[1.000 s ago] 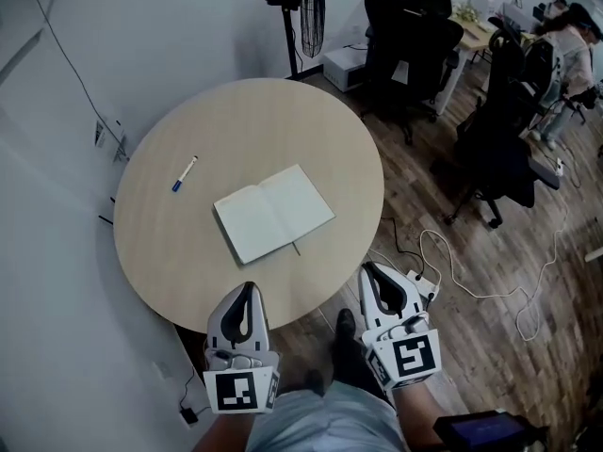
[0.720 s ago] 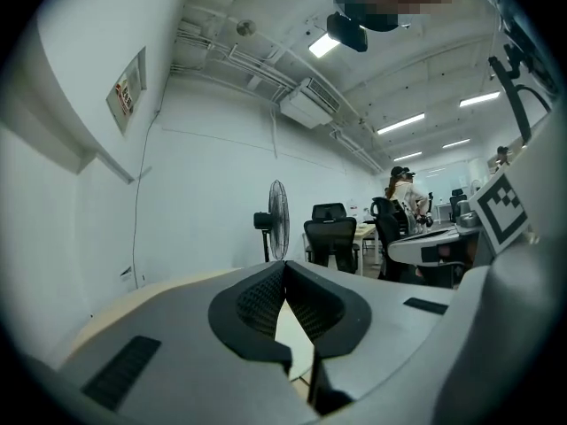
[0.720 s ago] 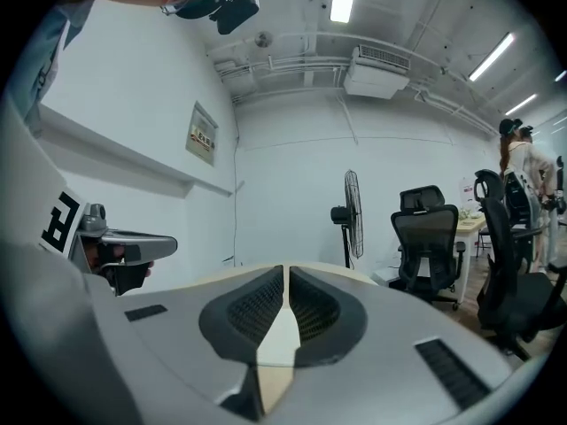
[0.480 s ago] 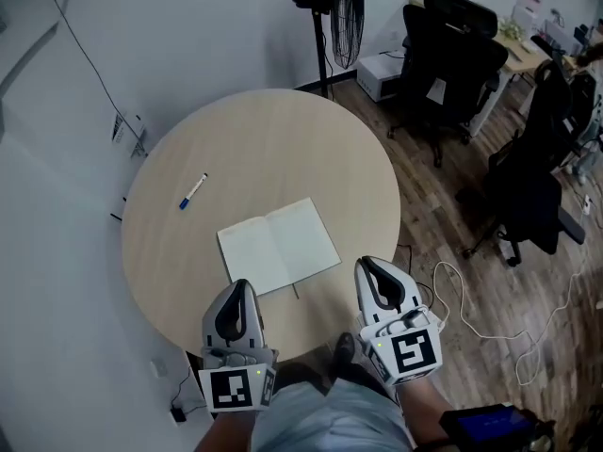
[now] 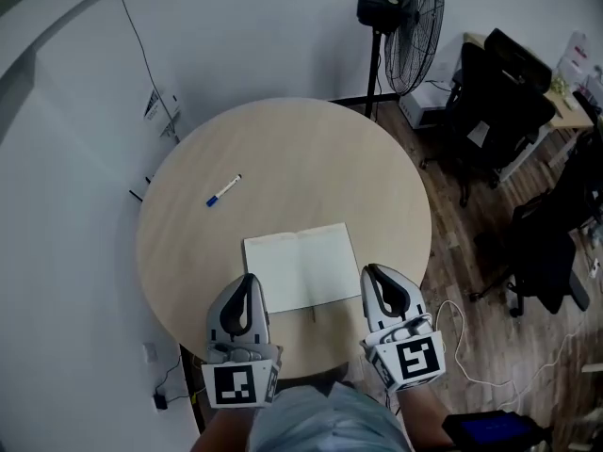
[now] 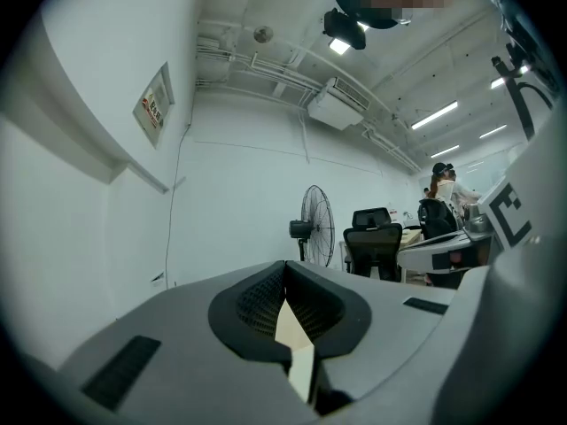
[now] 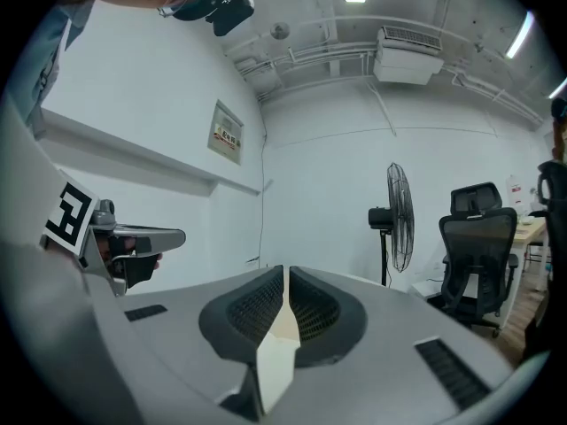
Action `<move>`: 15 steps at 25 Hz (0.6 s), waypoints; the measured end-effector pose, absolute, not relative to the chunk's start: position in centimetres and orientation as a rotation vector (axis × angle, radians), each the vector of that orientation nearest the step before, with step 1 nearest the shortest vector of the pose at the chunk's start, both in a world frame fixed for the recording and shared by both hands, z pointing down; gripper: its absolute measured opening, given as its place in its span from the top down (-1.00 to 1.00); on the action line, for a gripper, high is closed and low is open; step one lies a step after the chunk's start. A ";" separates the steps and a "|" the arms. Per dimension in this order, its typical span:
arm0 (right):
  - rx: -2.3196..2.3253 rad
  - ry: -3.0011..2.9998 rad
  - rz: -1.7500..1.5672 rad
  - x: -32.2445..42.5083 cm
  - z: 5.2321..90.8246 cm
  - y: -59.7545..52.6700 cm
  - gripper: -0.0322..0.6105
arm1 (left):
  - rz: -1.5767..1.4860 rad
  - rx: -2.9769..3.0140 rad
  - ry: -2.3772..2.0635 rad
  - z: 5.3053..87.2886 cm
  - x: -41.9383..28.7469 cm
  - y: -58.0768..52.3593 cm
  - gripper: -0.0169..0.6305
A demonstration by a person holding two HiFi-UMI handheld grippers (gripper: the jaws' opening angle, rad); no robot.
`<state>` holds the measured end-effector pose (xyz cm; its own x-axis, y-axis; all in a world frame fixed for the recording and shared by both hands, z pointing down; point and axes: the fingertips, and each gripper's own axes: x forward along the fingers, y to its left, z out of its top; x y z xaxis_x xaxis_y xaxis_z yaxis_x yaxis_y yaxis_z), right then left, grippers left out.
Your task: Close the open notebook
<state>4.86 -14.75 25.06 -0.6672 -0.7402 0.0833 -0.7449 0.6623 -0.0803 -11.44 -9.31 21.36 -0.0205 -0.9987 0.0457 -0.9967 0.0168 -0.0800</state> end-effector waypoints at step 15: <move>0.958 -2.751 0.362 -6.0 37.0 -21.1 0.75 | -0.243 -2.337 2.510 38.5 -20.7 -14.4 0.57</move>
